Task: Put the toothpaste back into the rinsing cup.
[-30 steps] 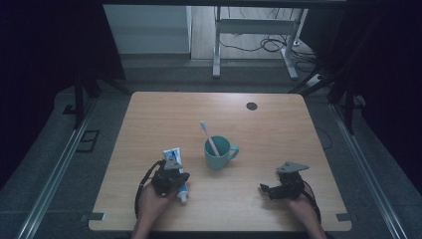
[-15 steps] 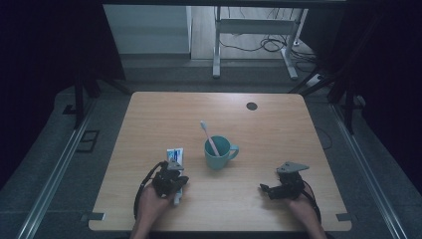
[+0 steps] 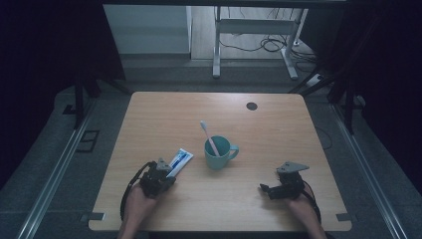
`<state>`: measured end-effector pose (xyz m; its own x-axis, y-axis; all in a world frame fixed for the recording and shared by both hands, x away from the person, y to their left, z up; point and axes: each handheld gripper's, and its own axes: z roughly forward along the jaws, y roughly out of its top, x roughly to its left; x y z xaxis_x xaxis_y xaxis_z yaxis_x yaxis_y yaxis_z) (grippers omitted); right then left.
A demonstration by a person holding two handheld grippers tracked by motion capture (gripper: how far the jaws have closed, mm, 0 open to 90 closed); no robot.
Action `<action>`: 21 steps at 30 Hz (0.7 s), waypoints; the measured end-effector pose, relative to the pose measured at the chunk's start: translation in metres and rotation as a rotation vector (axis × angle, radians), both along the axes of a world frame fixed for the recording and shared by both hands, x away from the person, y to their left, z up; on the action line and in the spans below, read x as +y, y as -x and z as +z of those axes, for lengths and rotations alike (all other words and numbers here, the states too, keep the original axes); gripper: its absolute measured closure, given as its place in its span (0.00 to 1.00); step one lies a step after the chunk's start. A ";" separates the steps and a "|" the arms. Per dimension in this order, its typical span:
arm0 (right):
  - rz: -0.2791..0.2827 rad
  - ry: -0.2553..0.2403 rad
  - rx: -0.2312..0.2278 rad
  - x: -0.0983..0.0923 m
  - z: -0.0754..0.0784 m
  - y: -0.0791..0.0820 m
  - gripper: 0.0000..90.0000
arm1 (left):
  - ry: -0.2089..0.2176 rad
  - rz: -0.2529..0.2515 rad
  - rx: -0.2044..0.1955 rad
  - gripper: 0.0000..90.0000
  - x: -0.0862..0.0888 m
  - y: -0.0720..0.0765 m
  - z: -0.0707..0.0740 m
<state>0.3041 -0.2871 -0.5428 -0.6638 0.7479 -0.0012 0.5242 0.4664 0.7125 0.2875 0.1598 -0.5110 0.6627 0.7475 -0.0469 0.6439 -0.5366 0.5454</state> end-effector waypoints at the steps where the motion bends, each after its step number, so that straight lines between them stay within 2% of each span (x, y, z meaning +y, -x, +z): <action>1: 0.000 0.000 0.000 0.000 0.000 0.000 0.06 | -0.005 0.003 0.002 0.98 0.001 0.000 -0.001; 6: 0.000 0.000 0.000 0.000 0.000 0.000 0.06 | 0.004 -0.004 0.008 0.96 0.003 0.000 0.001; 11: 0.000 0.000 0.000 0.000 0.000 0.000 0.06 | 0.011 0.004 -0.009 0.88 0.007 -0.002 0.015; 16: 0.001 -0.001 0.001 0.000 0.000 0.000 0.06 | -0.013 0.018 0.002 0.75 0.011 -0.007 0.025; 21: 0.002 0.001 0.000 0.000 0.000 0.000 0.06 | -0.064 0.009 0.052 0.64 0.011 -0.016 0.027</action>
<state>0.3041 -0.2872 -0.5428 -0.6652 0.7466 -0.0013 0.5237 0.4678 0.7120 0.3031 0.1707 -0.4840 0.6535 0.7562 -0.0331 0.6757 -0.5630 0.4759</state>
